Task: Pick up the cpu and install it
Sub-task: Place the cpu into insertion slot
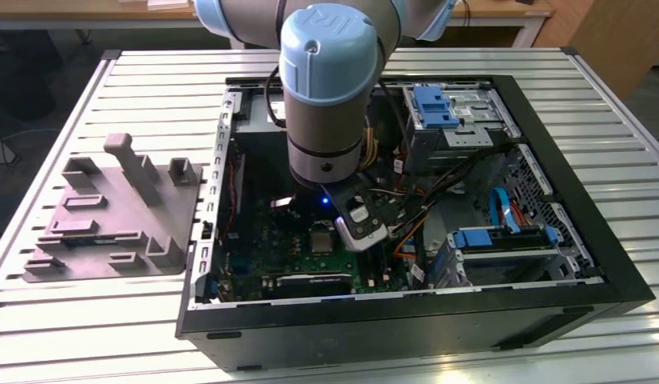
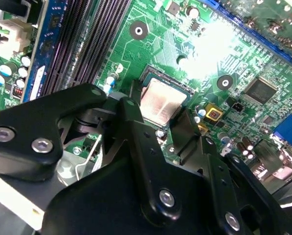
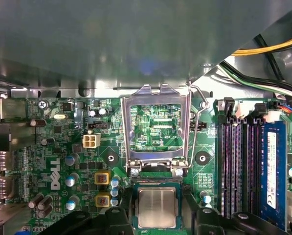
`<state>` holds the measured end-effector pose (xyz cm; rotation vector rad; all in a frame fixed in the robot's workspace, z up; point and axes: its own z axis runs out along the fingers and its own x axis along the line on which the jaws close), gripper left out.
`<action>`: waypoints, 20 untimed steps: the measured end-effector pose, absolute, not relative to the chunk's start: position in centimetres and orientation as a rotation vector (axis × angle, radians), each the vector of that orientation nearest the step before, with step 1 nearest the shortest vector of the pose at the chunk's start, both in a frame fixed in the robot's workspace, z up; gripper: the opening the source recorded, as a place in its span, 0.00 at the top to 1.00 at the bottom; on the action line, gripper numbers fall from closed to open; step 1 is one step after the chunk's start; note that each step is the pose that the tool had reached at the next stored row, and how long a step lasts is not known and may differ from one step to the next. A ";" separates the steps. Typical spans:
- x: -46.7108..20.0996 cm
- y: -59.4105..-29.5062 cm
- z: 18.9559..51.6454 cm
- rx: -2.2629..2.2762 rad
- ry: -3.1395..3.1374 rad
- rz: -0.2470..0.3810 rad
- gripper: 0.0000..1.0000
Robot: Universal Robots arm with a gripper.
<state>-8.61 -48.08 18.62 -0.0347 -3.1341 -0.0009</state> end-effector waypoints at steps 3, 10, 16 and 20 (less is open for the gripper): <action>-8.6 -48.1 18.6 -0.034 -3.135 -0.003 0.47; -8.6 -48.1 18.9 -0.035 -3.134 -0.002 0.41; -8.6 -48.1 18.9 -0.034 -3.134 -0.001 0.55; -8.6 -48.1 18.9 -0.034 -3.134 -0.002 0.55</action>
